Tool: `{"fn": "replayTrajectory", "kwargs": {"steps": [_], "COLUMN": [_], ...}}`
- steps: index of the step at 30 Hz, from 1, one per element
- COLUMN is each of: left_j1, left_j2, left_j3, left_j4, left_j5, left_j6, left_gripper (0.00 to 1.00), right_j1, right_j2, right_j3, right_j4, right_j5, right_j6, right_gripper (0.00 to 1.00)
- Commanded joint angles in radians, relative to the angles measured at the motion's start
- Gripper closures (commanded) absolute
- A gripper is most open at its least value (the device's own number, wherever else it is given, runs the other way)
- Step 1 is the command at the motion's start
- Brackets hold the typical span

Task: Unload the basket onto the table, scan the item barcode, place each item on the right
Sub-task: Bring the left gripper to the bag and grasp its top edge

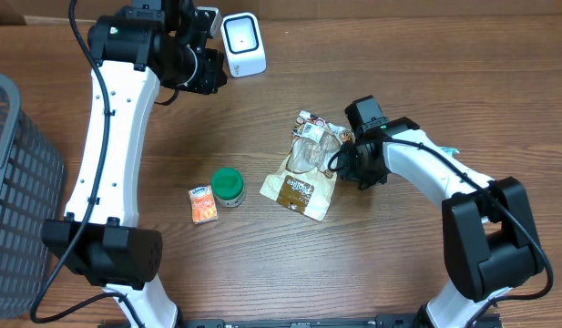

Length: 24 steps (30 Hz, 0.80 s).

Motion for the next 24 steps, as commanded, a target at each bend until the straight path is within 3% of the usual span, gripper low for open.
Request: {"fn": "replayTrajectory", "kwargs": {"steps": [1, 10, 18, 24], "left_j1": [-0.026, -0.113, -0.209, -0.228], "left_j2": [-0.003, 0.057, 0.204, 0.315], "left_j3": [0.002, 0.001, 0.001, 0.002], "left_j4": [-0.003, -0.026, 0.0, 0.064], "left_j5": [-0.004, 0.029, 0.069, 0.208], "left_j6": [0.015, 0.002, 0.043, 0.084], "left_gripper": [0.96, 0.95, 0.96, 0.96], "right_j1": [-0.033, -0.213, -0.224, -0.212], "right_j2": [0.0, 0.0, 0.0, 0.0], "right_j3": [0.047, 0.18, 0.16, 0.061], "right_j4": [-0.008, -0.111, -0.213, -0.127], "right_j5": [-0.032, -0.391, -0.439, -0.521], "right_j6": [-0.086, -0.175, -0.173, -0.123], "right_gripper": [0.69, 0.69, 0.69, 0.69]}}
